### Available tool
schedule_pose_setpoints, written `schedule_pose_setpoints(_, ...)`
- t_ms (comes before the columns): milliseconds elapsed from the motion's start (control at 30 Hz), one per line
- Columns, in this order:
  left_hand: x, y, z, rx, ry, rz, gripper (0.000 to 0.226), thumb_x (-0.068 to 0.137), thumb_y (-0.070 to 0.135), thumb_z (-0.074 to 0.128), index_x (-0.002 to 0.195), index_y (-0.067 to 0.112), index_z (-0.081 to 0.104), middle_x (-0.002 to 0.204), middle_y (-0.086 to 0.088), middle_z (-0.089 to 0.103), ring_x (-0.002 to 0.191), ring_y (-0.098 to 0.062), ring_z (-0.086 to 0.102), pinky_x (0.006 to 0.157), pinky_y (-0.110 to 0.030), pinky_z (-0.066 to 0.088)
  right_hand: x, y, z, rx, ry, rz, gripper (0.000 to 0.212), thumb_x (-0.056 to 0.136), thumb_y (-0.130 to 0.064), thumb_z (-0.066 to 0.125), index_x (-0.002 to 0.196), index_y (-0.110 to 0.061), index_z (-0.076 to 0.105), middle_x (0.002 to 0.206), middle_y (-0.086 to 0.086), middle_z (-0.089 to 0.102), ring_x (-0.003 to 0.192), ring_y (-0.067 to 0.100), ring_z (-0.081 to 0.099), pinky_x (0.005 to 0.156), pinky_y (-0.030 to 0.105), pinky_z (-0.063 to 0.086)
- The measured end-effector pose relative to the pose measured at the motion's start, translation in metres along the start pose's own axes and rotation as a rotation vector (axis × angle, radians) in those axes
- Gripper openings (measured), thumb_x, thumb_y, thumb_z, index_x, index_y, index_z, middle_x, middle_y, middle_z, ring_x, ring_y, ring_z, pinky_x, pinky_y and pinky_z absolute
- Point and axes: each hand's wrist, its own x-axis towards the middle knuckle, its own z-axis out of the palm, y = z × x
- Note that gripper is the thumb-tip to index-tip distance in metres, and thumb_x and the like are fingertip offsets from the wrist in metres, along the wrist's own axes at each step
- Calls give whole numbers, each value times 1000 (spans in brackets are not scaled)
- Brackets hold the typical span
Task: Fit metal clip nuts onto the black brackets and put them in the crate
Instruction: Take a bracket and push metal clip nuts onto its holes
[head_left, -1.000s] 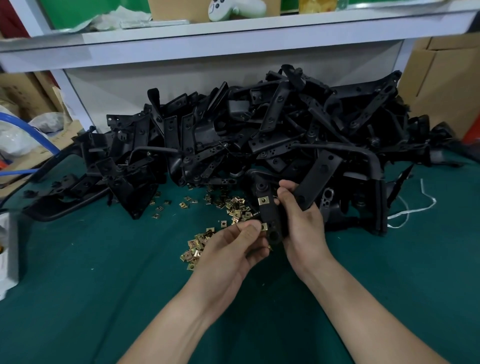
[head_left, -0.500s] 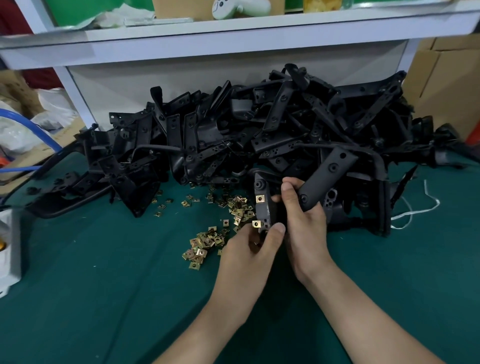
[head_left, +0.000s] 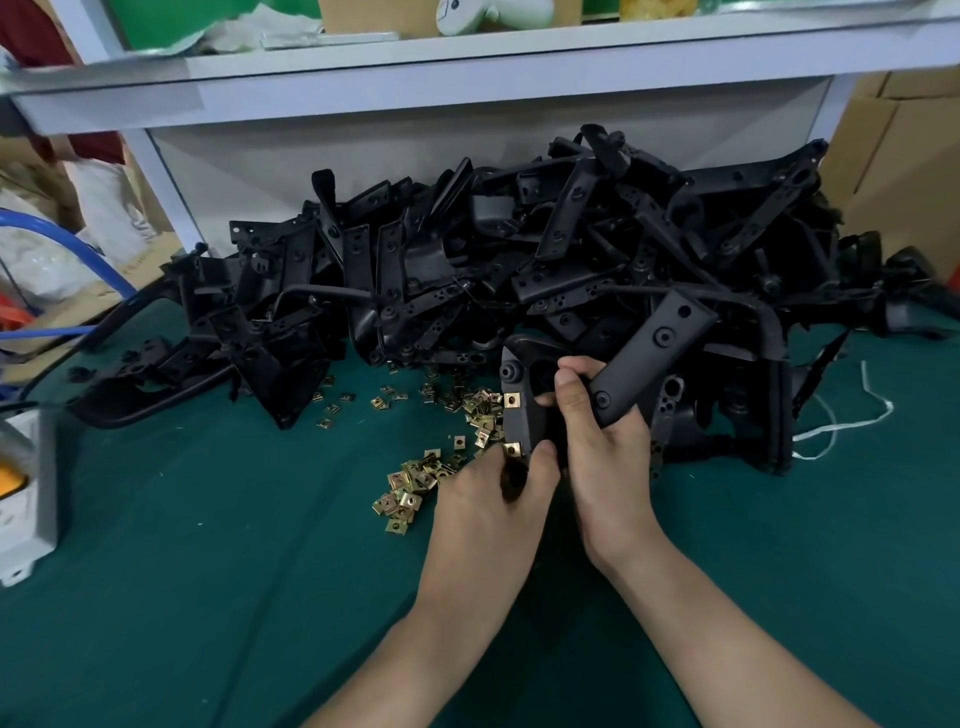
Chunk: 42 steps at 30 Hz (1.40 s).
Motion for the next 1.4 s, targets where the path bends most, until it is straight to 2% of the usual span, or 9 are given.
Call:
schedule_pose_setpoints(367, 0, -4, -4, 34, -28, 35, 37, 93, 46, 53, 66, 22, 47, 50, 7, 47, 49, -14, 43, 49, -17, 32, -3, -1, 1, -19, -19, 35, 10, 101, -21, 61, 105, -24, 69, 98, -7, 71, 89, 8, 68, 79, 22, 55)
schedule_pose_setpoints(467, 0, -5, -6, 66, -21, 40, 39, 94, 47, 56, 63, 29, 42, 51, 12, 49, 49, -11, 43, 48, -17, 30, -2, -3, 1, 26, -23, 130, 10, 98, -27, 64, 104, -29, 72, 99, -2, 73, 92, 13, 70, 83, 31, 59)
schedule_pose_setpoints(567, 3, -5, -11, 148, 31, 66, 40, 93, 55, 56, 65, 29, 43, 56, 7, 48, 52, -13, 44, 51, -26, 32, -1, -7, 2, 172, -60, 277, 15, 92, -32, 68, 105, -29, 75, 108, 0, 76, 101, 15, 72, 84, 29, 58)
schedule_pose_setpoints(667, 4, -3, -16, 139, 98, 51, 22, 90, 61, 58, 85, 40, 53, 69, 15, 61, 66, -4, 58, 56, -26, 45, -1, -12, 2, 322, -104, 416, 22, 89, -33, 68, 109, -29, 76, 120, 4, 74, 111, 19, 70, 92, 33, 58)
schedule_pose_setpoints(800, 4, 1, -19, 185, 176, 113, 30, 90, 60, 56, 107, 35, 56, 91, 19, 61, 80, -4, 59, 70, -37, 53, -1, -12, 4, 432, -146, 481, 20, 89, -31, 67, 105, -31, 79, 124, 6, 71, 116, 22, 68, 100, 40, 54)
schedule_pose_setpoints(900, 3, 4, -21, 230, 215, 156, 30, 92, 59, 55, 106, 33, 53, 99, 20, 53, 78, -8, 57, 67, -46, 54, -1, -11, 4, 458, -177, 501, 22, 89, -30, 67, 107, -28, 78, 126, 8, 70, 117, 23, 67, 102, 41, 53)
schedule_pose_setpoints(1133, 6, 2, -22, 282, 207, 237, 22, 94, 53, 57, 99, 34, 48, 90, 16, 57, 72, -9, 55, 55, -43, 52, 0, -9, 2, 451, -198, 512, 30, 88, -28, 67, 117, -24, 71, 125, 7, 71, 115, 23, 68, 104, 43, 51)
schedule_pose_setpoints(1300, 10, 0, -24, 271, 175, 256, 21, 94, 52, 59, 98, 34, 49, 92, 17, 57, 80, -11, 57, 57, -45, 53, 1, -8, 1, 438, -200, 518, 29, 88, -27, 66, 116, -23, 71, 122, 8, 72, 111, 22, 70, 98, 39, 54)
schedule_pose_setpoints(1400, 9, 0, -25, 264, 156, 251, 20, 93, 52, 58, 96, 36, 47, 90, 18, 57, 81, -11, 57, 60, -46, 53, 1, -7, 1, 435, -189, 520, 29, 84, -28, 68, 113, -25, 72, 121, 7, 73, 109, 21, 70, 103, 42, 51)
